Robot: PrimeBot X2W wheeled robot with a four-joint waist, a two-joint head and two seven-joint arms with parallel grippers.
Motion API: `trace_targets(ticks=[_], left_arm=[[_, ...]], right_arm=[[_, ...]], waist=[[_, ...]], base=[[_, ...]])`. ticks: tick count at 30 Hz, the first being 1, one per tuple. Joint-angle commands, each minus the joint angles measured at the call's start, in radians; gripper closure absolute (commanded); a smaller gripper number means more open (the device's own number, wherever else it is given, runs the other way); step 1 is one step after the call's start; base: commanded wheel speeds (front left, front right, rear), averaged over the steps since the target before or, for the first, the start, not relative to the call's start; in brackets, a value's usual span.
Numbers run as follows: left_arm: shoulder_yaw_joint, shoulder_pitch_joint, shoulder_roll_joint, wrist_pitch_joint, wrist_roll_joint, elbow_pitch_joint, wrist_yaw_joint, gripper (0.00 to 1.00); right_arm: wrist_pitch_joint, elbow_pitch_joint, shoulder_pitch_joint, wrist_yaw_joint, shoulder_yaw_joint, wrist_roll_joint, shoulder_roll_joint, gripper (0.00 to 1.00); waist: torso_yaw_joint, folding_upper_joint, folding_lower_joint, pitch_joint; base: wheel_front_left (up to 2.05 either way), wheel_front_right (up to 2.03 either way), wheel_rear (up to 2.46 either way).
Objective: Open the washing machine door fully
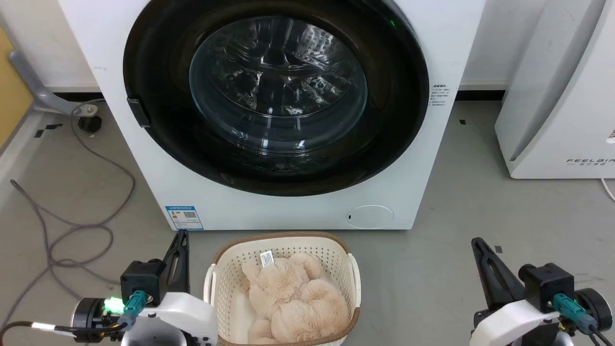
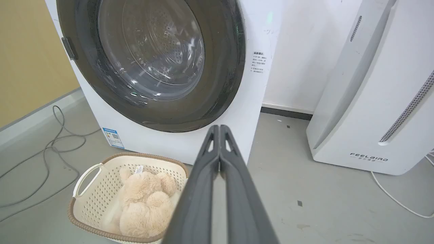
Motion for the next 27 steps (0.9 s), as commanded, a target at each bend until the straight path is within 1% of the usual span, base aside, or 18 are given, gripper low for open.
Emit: trace_targets(ticks=[1,8,9,10,11,12,27], left_arm=[[-0.001,0.018,0.000,0.000,0.003,-0.004,0.002,1.00],[-0.001,0.018,0.000,0.000,0.003,-0.004,0.002,1.00],[0.000,0.000,0.000,0.000,0.000,0.000,0.000,0.00],[0.000,0.000,0.000,0.000,0.000,0.000,0.000,0.00],[0.000,0.000,0.000,-0.001,0.000,0.001,0.000,1.00],[0.001,0.000,0.000,-0.001,-0.001,0.001,0.001,0.00],[-0.015,-0.003,0.000,-0.033,-0.010,0.008,0.027,0.00]], right_arm=[[0.000,0.002,-0.014,0.001,0.001,-0.008,0.001,1.00],[0.000,0.002,-0.014,0.001,0.001,-0.008,0.001,1.00],[0.000,0.000,0.000,0.000,0.000,0.000,0.000,0.00],[0.000,0.000,0.001,0.000,0.000,0.001,0.000,0.00],[-0.001,0.000,0.001,0.000,0.000,0.001,0.000,1.00],[-0.001,0.000,0.001,0.000,-0.001,0.001,0.000,0.00],[-0.033,-0.030,0.001,0.000,-0.018,0.060,0.000,0.00]], waist=[[0.000,0.0000,0.0000,0.000],[0.000,0.0000,0.0000,0.000],[0.000,0.0000,0.0000,0.000],[0.000,0.0000,0.0000,0.000],[0.000,0.0000,0.0000,0.000],[0.000,0.0000,0.0000,0.000],[0.000,0.0000,0.0000,0.005]], base=[[0.00,0.00,0.00],[0.00,0.00,0.00],[0.00,0.00,0.00],[0.00,0.00,0.00],[0.00,0.00,0.00],[0.00,0.00,0.00],[0.00,0.00,0.00]])
